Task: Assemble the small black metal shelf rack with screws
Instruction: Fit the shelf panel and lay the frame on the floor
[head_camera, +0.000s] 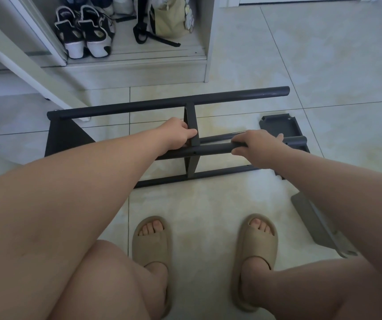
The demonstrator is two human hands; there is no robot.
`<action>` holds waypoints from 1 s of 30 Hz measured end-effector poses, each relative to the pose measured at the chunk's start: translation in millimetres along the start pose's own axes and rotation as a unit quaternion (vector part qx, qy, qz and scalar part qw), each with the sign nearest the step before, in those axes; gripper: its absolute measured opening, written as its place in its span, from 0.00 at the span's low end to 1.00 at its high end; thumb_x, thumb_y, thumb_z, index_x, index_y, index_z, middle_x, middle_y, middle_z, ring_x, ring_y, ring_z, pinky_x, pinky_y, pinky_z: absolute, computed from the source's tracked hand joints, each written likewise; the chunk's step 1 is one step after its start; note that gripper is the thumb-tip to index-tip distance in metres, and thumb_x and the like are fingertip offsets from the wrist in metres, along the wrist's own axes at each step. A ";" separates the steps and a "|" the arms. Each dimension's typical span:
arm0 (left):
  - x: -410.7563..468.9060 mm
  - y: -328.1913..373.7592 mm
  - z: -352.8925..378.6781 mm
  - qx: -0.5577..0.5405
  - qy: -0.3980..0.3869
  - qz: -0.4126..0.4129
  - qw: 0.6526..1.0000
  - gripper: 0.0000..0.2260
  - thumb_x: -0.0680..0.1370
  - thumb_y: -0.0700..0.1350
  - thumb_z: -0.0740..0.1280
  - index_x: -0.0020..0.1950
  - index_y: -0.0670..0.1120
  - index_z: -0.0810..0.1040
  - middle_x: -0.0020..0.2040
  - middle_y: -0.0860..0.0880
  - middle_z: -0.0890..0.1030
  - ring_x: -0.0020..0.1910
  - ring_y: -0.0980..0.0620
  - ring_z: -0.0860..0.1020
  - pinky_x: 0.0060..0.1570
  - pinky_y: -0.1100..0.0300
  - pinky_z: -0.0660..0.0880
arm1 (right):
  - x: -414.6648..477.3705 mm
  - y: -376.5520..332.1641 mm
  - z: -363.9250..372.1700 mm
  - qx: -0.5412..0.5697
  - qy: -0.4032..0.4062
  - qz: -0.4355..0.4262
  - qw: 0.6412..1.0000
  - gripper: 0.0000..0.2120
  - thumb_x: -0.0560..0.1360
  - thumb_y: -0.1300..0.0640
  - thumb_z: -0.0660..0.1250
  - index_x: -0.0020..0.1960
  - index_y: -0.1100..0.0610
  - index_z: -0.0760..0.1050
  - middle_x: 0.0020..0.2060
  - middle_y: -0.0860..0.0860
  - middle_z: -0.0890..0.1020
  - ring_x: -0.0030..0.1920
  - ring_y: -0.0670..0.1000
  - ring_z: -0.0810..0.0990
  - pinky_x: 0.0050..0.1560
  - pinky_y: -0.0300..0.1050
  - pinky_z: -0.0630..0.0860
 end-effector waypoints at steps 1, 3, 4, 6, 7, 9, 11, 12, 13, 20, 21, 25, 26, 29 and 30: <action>-0.5 -0.8 -0.5 -0.005 0.002 0.001 1.000 0.13 0.82 0.51 0.64 0.55 0.42 0.82 0.53 0.41 0.84 0.56 0.42 0.81 0.65 0.45 0.74 | -0.1 -0.5 -0.6 0.000 -0.001 0.000 1.000 0.09 0.85 0.52 0.60 0.55 0.53 0.78 0.49 0.55 0.81 0.54 0.59 0.77 0.72 0.78 0.46; -1.0 -2.5 -2.1 -0.016 0.007 0.006 1.000 0.12 0.82 0.50 0.64 0.54 0.42 0.82 0.51 0.42 0.84 0.54 0.43 0.82 0.63 0.47 0.75 | -0.5 -2.6 -1.6 -0.001 -0.002 -0.003 1.000 0.09 0.85 0.52 0.60 0.55 0.52 0.78 0.49 0.55 0.80 0.53 0.58 0.77 0.72 0.78 0.46; -0.9 -3.3 -3.0 -0.021 0.011 0.010 1.000 0.12 0.82 0.49 0.65 0.53 0.42 0.82 0.49 0.43 0.85 0.50 0.45 0.83 0.60 0.50 0.77 | -0.6 -3.3 -2.0 -0.002 -0.003 -0.004 1.000 0.09 0.85 0.52 0.60 0.55 0.52 0.78 0.49 0.55 0.80 0.53 0.58 0.77 0.72 0.78 0.46; -2.3 -4.2 -3.4 -0.032 0.009 0.012 0.999 0.10 0.82 0.48 0.65 0.50 0.43 0.82 0.44 0.47 0.84 0.44 0.49 0.83 0.53 0.56 0.78 | -1.4 -3.8 -1.4 0.000 -0.008 -0.004 1.000 0.09 0.84 0.52 0.60 0.54 0.52 0.78 0.49 0.56 0.81 0.53 0.59 0.77 0.72 0.78 0.46; -2.9 -4.8 -2.7 -0.033 0.006 0.011 0.999 0.09 0.82 0.48 0.65 0.49 0.44 0.82 0.44 0.47 0.85 0.44 0.50 0.83 0.53 0.56 0.78 | -2.0 -3.6 -0.5 0.003 -0.011 -0.002 1.000 0.08 0.84 0.52 0.60 0.53 0.53 0.78 0.49 0.56 0.81 0.53 0.59 0.77 0.72 0.78 0.46; -3.7 -5.7 -0.9 -0.028 -0.002 0.006 1.000 0.09 0.82 0.48 0.65 0.49 0.45 0.81 0.47 0.45 0.85 0.50 0.47 0.84 0.58 0.53 0.78 | -2.9 -2.7 1.9 0.005 -0.014 0.000 1.000 0.08 0.84 0.52 0.60 0.53 0.52 0.78 0.49 0.56 0.81 0.53 0.59 0.77 0.72 0.77 0.46; -4.4 -5.8 -0.5 -0.024 -0.002 -0.001 1.000 0.10 0.82 0.49 0.64 0.49 0.44 0.81 0.48 0.44 0.85 0.53 0.45 0.84 0.62 0.51 0.77 | -2.6 -2.1 3.7 0.004 -0.011 0.002 1.000 0.09 0.85 0.52 0.60 0.55 0.52 0.78 0.49 0.56 0.82 0.53 0.58 0.76 0.72 0.77 0.45; -4.3 -5.8 -0.8 -0.021 0.001 -0.003 1.000 0.10 0.82 0.49 0.64 0.49 0.45 0.81 0.48 0.44 0.85 0.53 0.45 0.83 0.62 0.51 0.77 | -2.3 -2.1 4.4 0.004 -0.009 0.003 1.000 0.09 0.85 0.52 0.60 0.55 0.52 0.78 0.50 0.56 0.82 0.54 0.58 0.76 0.72 0.77 0.45; -4.2 -5.9 -1.2 -0.019 0.004 -0.005 1.000 0.10 0.82 0.49 0.64 0.48 0.45 0.81 0.47 0.44 0.85 0.52 0.45 0.84 0.61 0.52 0.77 | -1.9 -2.1 4.6 0.004 -0.006 0.004 1.000 0.09 0.85 0.51 0.60 0.56 0.52 0.78 0.50 0.56 0.82 0.54 0.58 0.76 0.72 0.76 0.45; -4.7 -9.7 -4.8 -0.020 0.011 -0.007 1.000 0.10 0.82 0.49 0.64 0.46 0.47 0.81 0.41 0.49 0.84 0.41 0.52 0.82 0.51 0.59 0.76 | 0.0 -1.8 3.8 0.010 -0.013 0.001 1.000 0.08 0.84 0.51 0.61 0.55 0.51 0.79 0.49 0.56 0.82 0.53 0.59 0.78 0.73 0.76 0.44; -5.2 -9.9 -4.9 -0.022 0.009 -0.007 1.000 0.09 0.82 0.49 0.64 0.46 0.47 0.81 0.42 0.48 0.84 0.42 0.51 0.82 0.52 0.58 0.77 | 0.1 -1.8 3.6 0.008 -0.014 0.002 1.000 0.08 0.84 0.51 0.61 0.55 0.51 0.79 0.49 0.56 0.82 0.53 0.59 0.78 0.73 0.76 0.44; -8.0 -8.6 -5.4 -0.013 0.013 -0.008 1.000 0.10 0.82 0.49 0.65 0.45 0.48 0.80 0.45 0.46 0.85 0.49 0.47 0.83 0.60 0.52 0.77 | 1.7 -1.8 3.4 0.005 -0.014 0.008 1.000 0.09 0.84 0.52 0.61 0.56 0.52 0.79 0.50 0.57 0.82 0.54 0.60 0.78 0.73 0.76 0.44; -8.8 -8.5 -5.8 -0.010 0.014 -0.010 1.000 0.10 0.82 0.49 0.64 0.43 0.48 0.80 0.46 0.45 0.85 0.51 0.45 0.83 0.61 0.51 0.77 | 2.2 -1.9 3.4 0.004 -0.014 0.008 1.000 0.09 0.84 0.51 0.61 0.56 0.52 0.79 0.50 0.56 0.82 0.54 0.60 0.78 0.73 0.76 0.44; -11.1 -7.8 -6.7 -0.009 0.024 -0.011 1.000 0.11 0.82 0.50 0.65 0.43 0.48 0.80 0.48 0.43 0.85 0.54 0.43 0.83 0.62 0.48 0.76 | 4.2 -2.2 2.2 0.005 -0.011 0.008 1.000 0.09 0.84 0.51 0.61 0.57 0.51 0.79 0.50 0.56 0.82 0.55 0.60 0.77 0.73 0.77 0.45; -11.3 -7.7 -6.7 -0.009 0.026 -0.011 1.000 0.11 0.82 0.50 0.65 0.43 0.48 0.80 0.48 0.43 0.85 0.54 0.43 0.83 0.62 0.48 0.76 | 4.9 -2.0 2.2 0.004 -0.011 0.007 1.000 0.09 0.84 0.51 0.62 0.57 0.51 0.79 0.51 0.56 0.81 0.55 0.60 0.77 0.73 0.77 0.45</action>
Point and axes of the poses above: each hand's wrist, its own x-axis towards the middle knuckle, its own z-axis out of the palm, y = z × x, the point moved 4 cm from there along x, towards the middle knuckle
